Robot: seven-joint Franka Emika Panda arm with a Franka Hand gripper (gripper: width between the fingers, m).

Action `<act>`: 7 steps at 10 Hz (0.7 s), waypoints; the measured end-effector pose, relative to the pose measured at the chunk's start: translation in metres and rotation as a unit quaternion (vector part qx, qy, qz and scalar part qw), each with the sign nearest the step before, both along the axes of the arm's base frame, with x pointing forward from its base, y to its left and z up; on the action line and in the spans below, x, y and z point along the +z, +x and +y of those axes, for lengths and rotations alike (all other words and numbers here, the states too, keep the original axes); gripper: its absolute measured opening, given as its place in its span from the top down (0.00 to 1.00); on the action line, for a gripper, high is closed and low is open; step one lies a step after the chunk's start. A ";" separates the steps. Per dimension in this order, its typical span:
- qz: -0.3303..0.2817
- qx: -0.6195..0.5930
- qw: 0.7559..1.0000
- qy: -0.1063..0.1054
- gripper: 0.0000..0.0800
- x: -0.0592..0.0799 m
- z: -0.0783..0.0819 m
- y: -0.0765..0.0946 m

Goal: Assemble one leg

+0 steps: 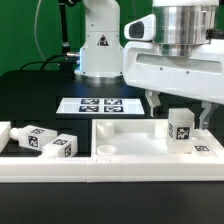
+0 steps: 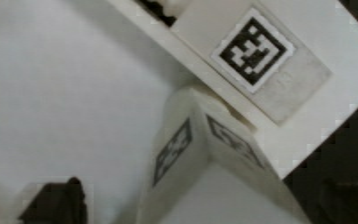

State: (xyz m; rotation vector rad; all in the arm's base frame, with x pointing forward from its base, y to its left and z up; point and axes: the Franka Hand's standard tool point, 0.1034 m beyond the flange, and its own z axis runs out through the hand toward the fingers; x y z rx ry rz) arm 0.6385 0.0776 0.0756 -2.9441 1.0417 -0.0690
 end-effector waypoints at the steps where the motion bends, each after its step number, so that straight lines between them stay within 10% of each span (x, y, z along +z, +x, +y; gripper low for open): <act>1: -0.001 0.051 0.999 -0.007 0.19 0.001 0.000 0.001; 7: 0.000 0.325 0.945 -0.035 0.19 0.005 0.008 0.005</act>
Offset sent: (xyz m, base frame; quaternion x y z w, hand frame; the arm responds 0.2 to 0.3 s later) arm 0.0095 0.0180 -0.0013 0.0043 0.0042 -0.2559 0.9667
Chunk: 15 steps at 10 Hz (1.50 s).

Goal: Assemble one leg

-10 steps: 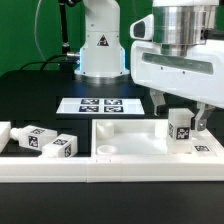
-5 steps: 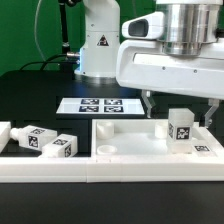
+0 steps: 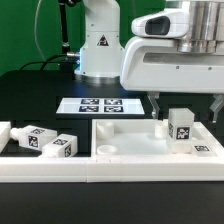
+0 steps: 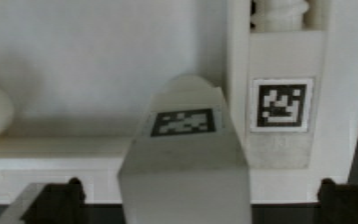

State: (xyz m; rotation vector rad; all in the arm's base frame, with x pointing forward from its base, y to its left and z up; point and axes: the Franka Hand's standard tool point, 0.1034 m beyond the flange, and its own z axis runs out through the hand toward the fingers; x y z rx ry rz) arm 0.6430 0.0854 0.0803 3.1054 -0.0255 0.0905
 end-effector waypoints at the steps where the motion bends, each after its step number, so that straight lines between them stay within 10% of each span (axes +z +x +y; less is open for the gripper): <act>1: 0.001 0.013 1.000 -0.001 0.33 -0.001 -0.001 0.000; 4: 0.001 0.009 1.000 -0.001 0.64 -0.001 -0.001 0.000; 11: -0.015 -0.267 0.963 0.020 0.64 -0.002 -0.003 -0.001; 15: -0.017 -0.478 0.877 0.046 0.64 -0.002 -0.006 -0.002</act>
Offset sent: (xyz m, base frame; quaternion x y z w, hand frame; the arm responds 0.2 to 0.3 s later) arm 0.0000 0.0000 0.0000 0.0000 0.0000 0.0000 1.0000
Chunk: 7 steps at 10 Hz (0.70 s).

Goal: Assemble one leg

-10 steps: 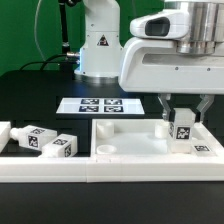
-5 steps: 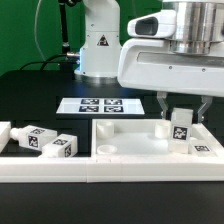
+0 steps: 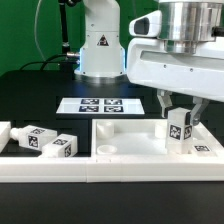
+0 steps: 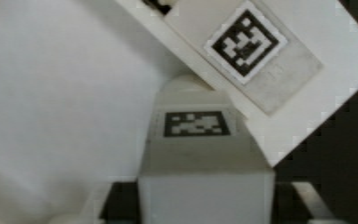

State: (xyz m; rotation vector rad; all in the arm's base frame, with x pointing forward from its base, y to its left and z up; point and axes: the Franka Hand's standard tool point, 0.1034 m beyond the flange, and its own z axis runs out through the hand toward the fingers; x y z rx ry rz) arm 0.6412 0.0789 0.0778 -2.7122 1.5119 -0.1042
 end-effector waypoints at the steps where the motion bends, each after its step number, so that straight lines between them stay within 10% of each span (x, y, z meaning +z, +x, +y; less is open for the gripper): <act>1: 0.003 -0.060 0.998 0.006 0.64 0.000 0.000 0.000; 5: 0.007 -0.223 0.975 0.019 0.64 0.000 0.000 -0.001; 7: 0.010 -0.178 0.984 0.016 0.38 0.000 0.000 -0.002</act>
Offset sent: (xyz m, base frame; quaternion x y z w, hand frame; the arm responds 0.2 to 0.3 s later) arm -0.0031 0.0004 0.0044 -0.0336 -0.0051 0.2387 0.9705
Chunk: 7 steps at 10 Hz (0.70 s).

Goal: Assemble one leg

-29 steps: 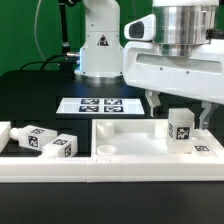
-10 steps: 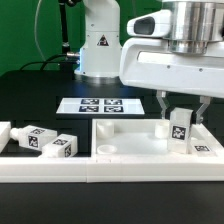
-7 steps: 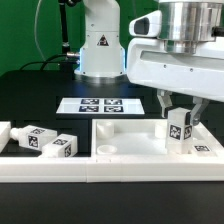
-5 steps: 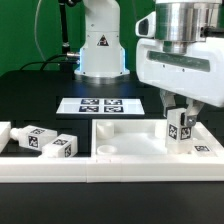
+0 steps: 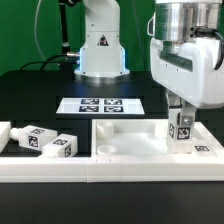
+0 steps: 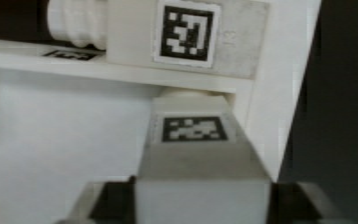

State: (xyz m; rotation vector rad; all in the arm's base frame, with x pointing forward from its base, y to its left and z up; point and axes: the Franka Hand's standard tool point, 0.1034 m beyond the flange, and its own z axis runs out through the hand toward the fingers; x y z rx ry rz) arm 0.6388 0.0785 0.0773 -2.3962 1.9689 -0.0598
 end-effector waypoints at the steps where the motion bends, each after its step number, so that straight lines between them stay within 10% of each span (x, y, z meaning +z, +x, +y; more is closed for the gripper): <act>1: 0.005 0.038 0.999 -0.001 0.38 0.000 -0.001 -0.001; 2: 0.003 0.051 0.999 -0.002 0.22 0.000 -0.001 0.000; 7: 0.005 0.301 0.953 -0.023 0.19 0.001 -0.002 0.001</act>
Offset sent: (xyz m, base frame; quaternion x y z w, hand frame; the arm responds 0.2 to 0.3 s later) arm 0.0000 0.0000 0.0000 0.0000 0.0000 -0.1938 0.9810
